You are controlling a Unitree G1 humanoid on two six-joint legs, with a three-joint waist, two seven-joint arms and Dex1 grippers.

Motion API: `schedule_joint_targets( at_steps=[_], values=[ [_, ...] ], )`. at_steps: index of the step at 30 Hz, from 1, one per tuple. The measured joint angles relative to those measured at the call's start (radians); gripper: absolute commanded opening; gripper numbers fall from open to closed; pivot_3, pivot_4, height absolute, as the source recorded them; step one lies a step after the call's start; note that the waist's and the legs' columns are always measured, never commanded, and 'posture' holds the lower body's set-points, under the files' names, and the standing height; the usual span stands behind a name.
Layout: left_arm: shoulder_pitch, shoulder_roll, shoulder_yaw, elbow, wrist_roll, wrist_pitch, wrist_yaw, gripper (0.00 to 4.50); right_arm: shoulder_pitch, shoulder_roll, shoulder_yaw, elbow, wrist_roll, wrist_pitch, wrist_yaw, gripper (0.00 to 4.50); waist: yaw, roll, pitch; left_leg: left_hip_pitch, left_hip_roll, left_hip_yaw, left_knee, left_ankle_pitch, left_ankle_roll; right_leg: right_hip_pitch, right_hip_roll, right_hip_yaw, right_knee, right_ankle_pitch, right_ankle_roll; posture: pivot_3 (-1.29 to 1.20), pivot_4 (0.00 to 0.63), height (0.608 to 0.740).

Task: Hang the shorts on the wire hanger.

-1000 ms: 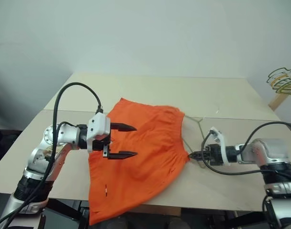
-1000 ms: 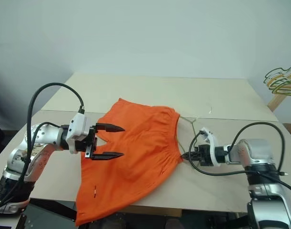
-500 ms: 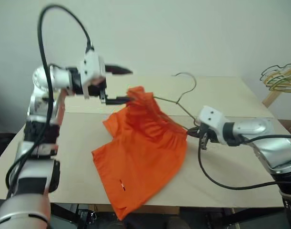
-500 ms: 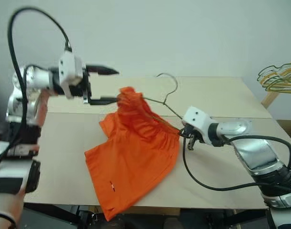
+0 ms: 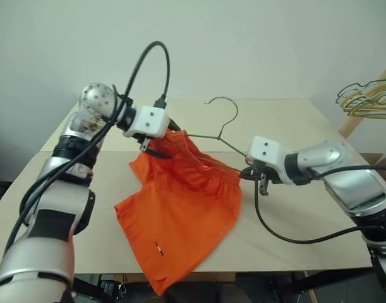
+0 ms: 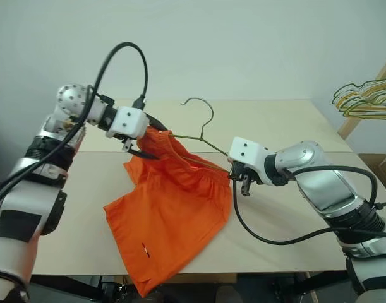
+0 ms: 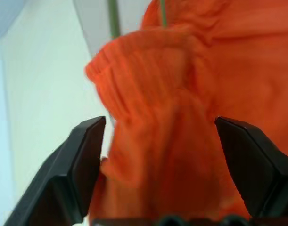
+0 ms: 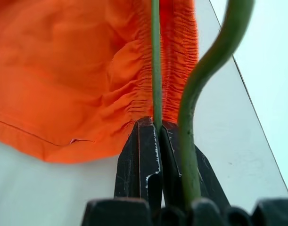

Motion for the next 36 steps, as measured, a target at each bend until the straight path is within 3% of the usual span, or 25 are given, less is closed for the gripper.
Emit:
schedule_joint_targets(
  at_steps=[9, 11, 12, 19, 25, 30, 33, 36],
  values=[
    [-0.001, -0.022, 0.003, 0.056, 0.008, -0.032, -0.038, 0.13, -0.003, -0.017, -0.003, -0.029, -0.012, 0.024, 0.006, 0.00, -0.018, 0.000, 0.000, -0.001, 0.001, 0.000, 0.001, 0.000, 0.000, -0.002, 0.000, 0.000, 0.001, 0.000, 0.000, -0.14, 0.000, 0.740],
    [-0.001, -0.024, 0.012, 0.066, 0.006, -0.029, -0.044, 0.05, -0.006, -0.019, -0.003, -0.033, -0.013, 0.020, 0.010, 0.00, -0.021, 0.000, 0.000, -0.001, 0.001, 0.000, 0.001, 0.000, 0.000, -0.002, 0.000, 0.000, 0.001, 0.000, 0.000, -0.14, 0.000, 0.740],
    [-0.001, -0.025, 0.015, 0.067, 0.005, -0.017, -0.048, 0.02, -0.006, -0.019, -0.003, -0.032, -0.019, 0.011, 0.010, 0.27, -0.022, 0.000, 0.000, -0.001, 0.001, 0.000, 0.001, 0.000, 0.000, -0.002, 0.000, 0.000, 0.001, 0.000, 0.000, -0.14, 0.000, 0.740],
    [-0.001, -0.032, 0.033, 0.070, -0.001, 0.072, -0.058, 0.00, 0.050, -0.076, -0.065, -0.040, -0.017, -0.019, 0.020, 2.46, -0.029, 0.000, 0.000, -0.002, 0.001, 0.000, 0.001, 0.000, 0.000, -0.003, 0.000, 0.000, 0.001, 0.000, 0.000, -0.15, 0.000, 0.740],
    [0.001, -0.030, 0.071, 0.070, -0.003, 0.141, -0.055, 0.00, 0.254, -0.153, -0.345, -0.029, 0.018, 0.018, -0.025, 4.47, -0.029, 0.000, 0.000, -0.002, 0.001, 0.000, 0.002, 0.000, 0.000, -0.002, 0.000, 0.000, 0.001, 0.000, 0.000, -0.14, 0.000, 0.740],
    [0.011, -0.025, 0.098, 0.062, -0.006, 0.184, -0.046, 0.00, 0.530, -0.109, -0.611, -0.053, 0.081, 0.066, -0.044, 4.47, -0.022, -0.001, 0.000, 0.000, 0.001, -0.002, 0.002, 0.000, 0.000, 0.001, 0.001, 0.000, 0.001, 0.000, 0.000, -0.11, 0.000, 0.740],
    [0.017, -0.024, 0.103, 0.055, -0.005, 0.194, -0.045, 0.00, 0.612, -0.020, -0.675, -0.087, 0.132, 0.083, -0.067, 4.47, -0.023, -0.001, 0.000, 0.003, 0.002, -0.001, 0.001, 0.000, -0.001, 0.002, 0.002, 0.001, 0.001, 0.000, 0.000, -0.11, 0.000, 0.740],
    [0.021, -0.023, 0.111, 0.044, -0.005, 0.205, -0.046, 0.00, 0.611, 0.158, -0.629, -0.124, 0.200, 0.094, -0.128, 4.47, -0.030, -0.001, 0.000, 0.004, 0.002, -0.001, 0.000, 0.001, -0.001, 0.003, 0.002, 0.003, 0.002, 0.000, 0.000, -0.11, 0.000, 0.740]
  ],
)
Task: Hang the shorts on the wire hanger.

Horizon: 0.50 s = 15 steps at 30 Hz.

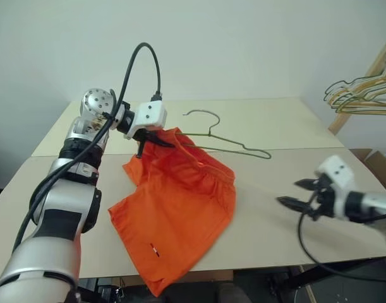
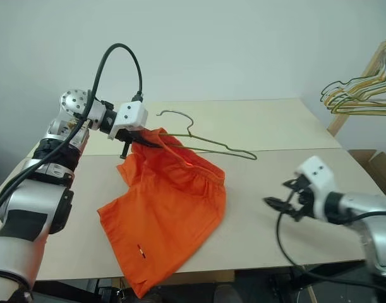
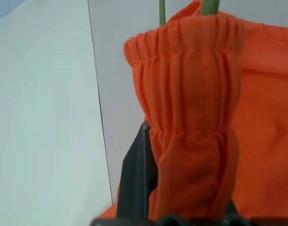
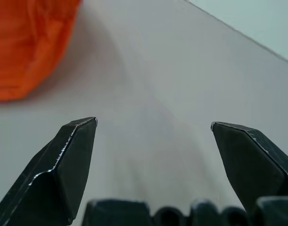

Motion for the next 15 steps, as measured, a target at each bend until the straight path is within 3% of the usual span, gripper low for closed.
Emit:
schedule_joint_targets(
  at_steps=[6, 7, 10, 15],
  values=[
    [0.006, -0.010, 0.002, -0.018, 0.000, 0.005, 0.001, 0.00, -0.202, 0.243, 0.273, 0.071, -0.014, 0.010, -0.157, 4.47, -0.003, 0.001, 0.000, -0.002, 0.000, 0.000, 0.000, 0.000, 0.000, -0.001, 0.000, 0.000, 0.000, 0.000, 0.000, -0.11, 0.000, 0.740],
    [0.006, -0.010, 0.002, -0.020, 0.000, 0.007, 0.002, 0.00, -0.240, 0.282, 0.307, 0.125, -0.025, 0.010, -0.184, 4.31, -0.001, 0.001, 0.000, -0.003, -0.001, 0.000, 0.000, 0.000, 0.000, -0.001, -0.001, -0.001, -0.001, 0.000, 0.000, -0.11, 0.000, 0.740],
    [0.007, -0.007, 0.006, -0.023, 0.000, 0.020, 0.002, 0.00, -0.302, 0.321, 0.375, 0.236, -0.049, 0.009, -0.214, 3.57, 0.004, 0.001, 0.000, -0.004, -0.002, -0.001, 0.000, 0.000, 0.000, -0.001, -0.002, -0.003, 0.000, 0.001, 0.001, -0.10, 0.000, 0.740],
    [0.007, -0.006, 0.006, -0.029, 0.000, 0.025, 0.001, 0.00, -0.322, 0.314, 0.390, 0.278, -0.050, -0.001, -0.214, 1.81, 0.002, 0.001, 0.000, -0.005, -0.002, -0.002, 0.001, 0.000, 0.001, -0.001, -0.002, -0.003, 0.000, 0.001, 0.003, -0.09, 0.000, 0.740]
  ],
)
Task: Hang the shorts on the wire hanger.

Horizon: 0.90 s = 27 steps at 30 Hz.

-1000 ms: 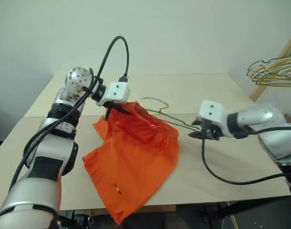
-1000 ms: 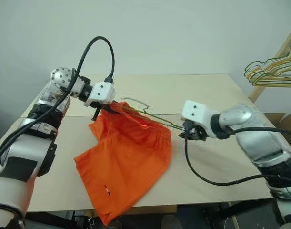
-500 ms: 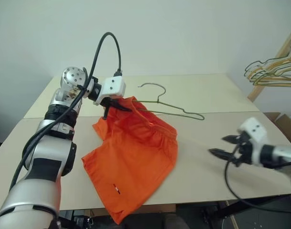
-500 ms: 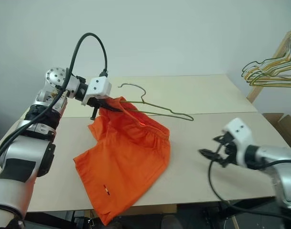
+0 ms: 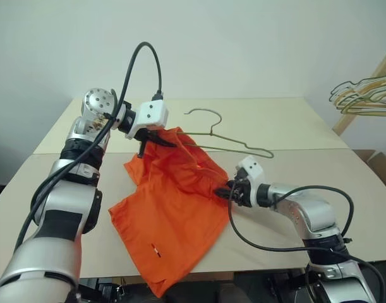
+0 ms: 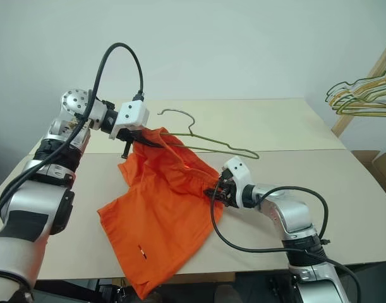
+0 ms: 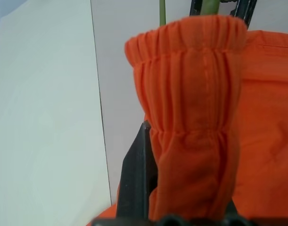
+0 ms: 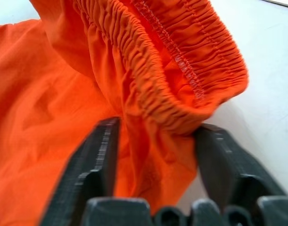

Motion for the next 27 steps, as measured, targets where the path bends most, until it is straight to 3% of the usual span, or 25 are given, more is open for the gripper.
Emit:
schedule_joint_targets(
  at_steps=[5, 6, 13, 17, 23, 27],
  values=[
    [0.002, 0.004, 0.004, -0.011, 0.000, 0.001, 0.001, 0.00, 0.006, -0.032, -0.003, -0.001, 0.000, -0.004, 0.003, 0.16, -0.004, 0.000, 0.000, 0.002, 0.000, 0.000, 0.000, 0.000, -0.001, 0.000, 0.000, 0.001, -0.001, 0.000, 0.000, -0.10, 0.000, 0.740],
    [0.004, 0.004, 0.005, -0.013, 0.000, 0.001, 0.002, 0.00, 0.006, -0.031, -0.003, -0.001, 0.000, -0.004, 0.000, 0.03, -0.004, 0.000, 0.000, 0.002, 0.000, 0.000, 0.000, 0.000, -0.001, 0.000, 0.000, 0.001, -0.001, 0.000, 0.000, -0.10, 0.000, 0.740],
    [0.022, 0.008, 0.013, -0.030, -0.001, 0.017, -0.002, 0.00, 0.037, -0.048, -0.008, -0.037, -0.002, -0.016, -0.031, 0.03, -0.002, 0.000, 0.000, 0.001, 0.000, 0.000, 0.000, 0.000, -0.001, 0.000, 0.000, 0.001, 0.000, 0.000, 0.000, -0.10, 0.000, 0.740],
    [0.051, 0.077, 0.008, -0.046, -0.053, 0.065, -0.055, 0.00, 0.144, -0.125, -0.102, -0.096, 0.028, -0.065, 0.002, 0.03, -0.003, 0.000, 0.000, 0.000, 0.000, 0.000, 0.000, 0.000, 0.000, 0.000, 0.000, 0.001, 0.000, 0.000, 0.000, -0.12, 0.000, 0.740],
    [0.108, 0.193, -0.137, -0.120, -0.197, 0.080, -0.063, 0.00, 0.161, -0.216, -0.194, -0.147, 0.090, -0.090, 0.064, 0.03, -0.006, 0.000, 0.000, 0.005, 0.002, 0.001, 0.000, 0.000, 0.000, 0.002, 0.001, 0.003, -0.001, 0.000, 0.000, -0.12, 0.000, 0.740],
    [0.115, 0.211, -0.184, -0.126, -0.231, 0.056, -0.063, 0.00, 0.160, -0.254, -0.199, -0.136, 0.108, -0.097, 0.091, 0.03, -0.002, 0.000, 0.000, 0.004, 0.001, 0.001, 0.000, 0.000, 0.001, 0.002, 0.000, 0.003, -0.001, 0.000, 0.000, -0.12, 0.000, 0.740]
  ],
)
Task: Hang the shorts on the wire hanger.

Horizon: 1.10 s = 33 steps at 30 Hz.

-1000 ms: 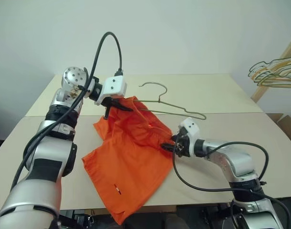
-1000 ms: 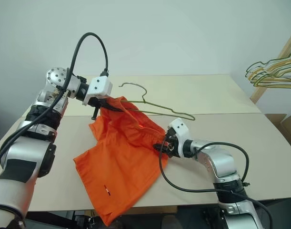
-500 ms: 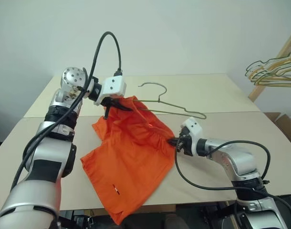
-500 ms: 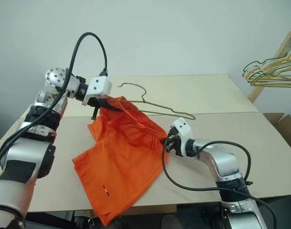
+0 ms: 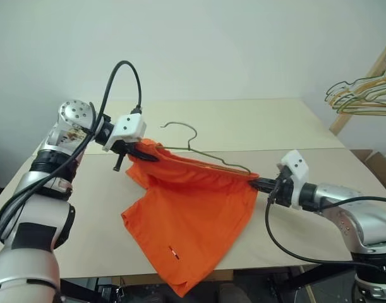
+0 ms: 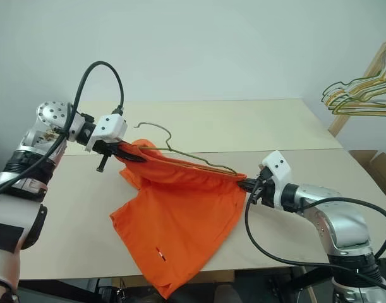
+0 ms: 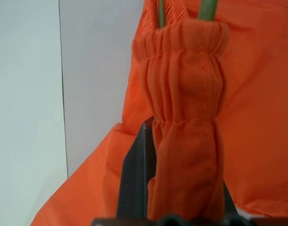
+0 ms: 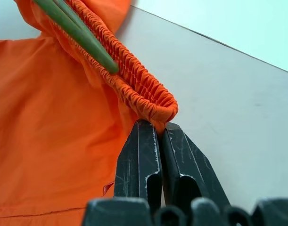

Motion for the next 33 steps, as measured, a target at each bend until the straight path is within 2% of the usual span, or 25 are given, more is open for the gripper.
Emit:
schedule_joint_targets(
  at_steps=[8, 15, 21, 27, 31, 33],
  values=[
    [-0.001, -0.014, 0.000, 0.048, 0.103, -0.022, 0.022, 0.00, -0.009, -0.046, 0.001, 0.020, 0.016, -0.049, 0.044, 0.03, 0.000, 0.000, 0.000, -0.001, 0.000, 0.001, 0.000, 0.000, 0.000, 0.000, 0.000, 0.000, -0.001, 0.000, 0.000, -0.13, 0.000, 0.740],
    [0.003, -0.015, -0.015, 0.066, 0.206, -0.142, 0.041, 0.00, -0.007, -0.082, 0.001, 0.004, 0.018, -0.121, 0.100, 0.03, -0.001, 0.000, 0.000, -0.001, 0.000, 0.001, 0.000, 0.000, 0.000, 0.000, 0.000, 0.000, -0.001, 0.000, 0.000, -0.14, 0.000, 0.740],
    [0.007, -0.040, -0.016, 0.123, 0.257, -0.119, 0.035, 0.00, -0.028, -0.114, 0.005, -0.058, 0.009, -0.131, 0.104, 1.78, -0.002, 0.000, 0.000, -0.001, 0.000, 0.001, 0.001, 0.000, 0.000, -0.001, 0.001, 0.000, -0.001, 0.000, 0.000, -0.14, 0.000, 0.740],
    [0.003, -0.115, -0.004, 0.142, 0.275, -0.097, 0.049, 0.00, -0.064, -0.113, 0.009, -0.127, 0.045, -0.129, 0.120, 3.64, 0.001, 0.000, 0.000, -0.001, 0.000, 0.000, 0.001, 0.000, 0.000, -0.001, 0.000, -0.001, -0.001, 0.000, 0.000, -0.15, 0.000, 0.740],
    [-0.012, -0.120, 0.023, 0.154, 0.276, -0.085, 0.050, 0.00, -0.098, -0.158, 0.021, -0.132, 0.046, -0.097, 0.131, 3.64, -0.004, 0.000, 0.000, -0.001, 0.000, 0.001, 0.001, 0.000, 0.000, -0.001, 0.000, 0.000, -0.001, 0.000, 0.000, -0.15, 0.000, 0.740],
    [-0.012, -0.121, 0.030, 0.157, 0.277, -0.085, 0.049, 0.00, -0.136, -0.200, 0.074, -0.161, 0.039, -0.069, 0.145, 3.64, -0.005, 0.000, 0.000, -0.001, 0.001, 0.000, 0.001, 0.000, 0.000, -0.001, 0.001, -0.001, 0.000, 0.000, 0.000, -0.15, 0.000, 0.740]
  ],
)
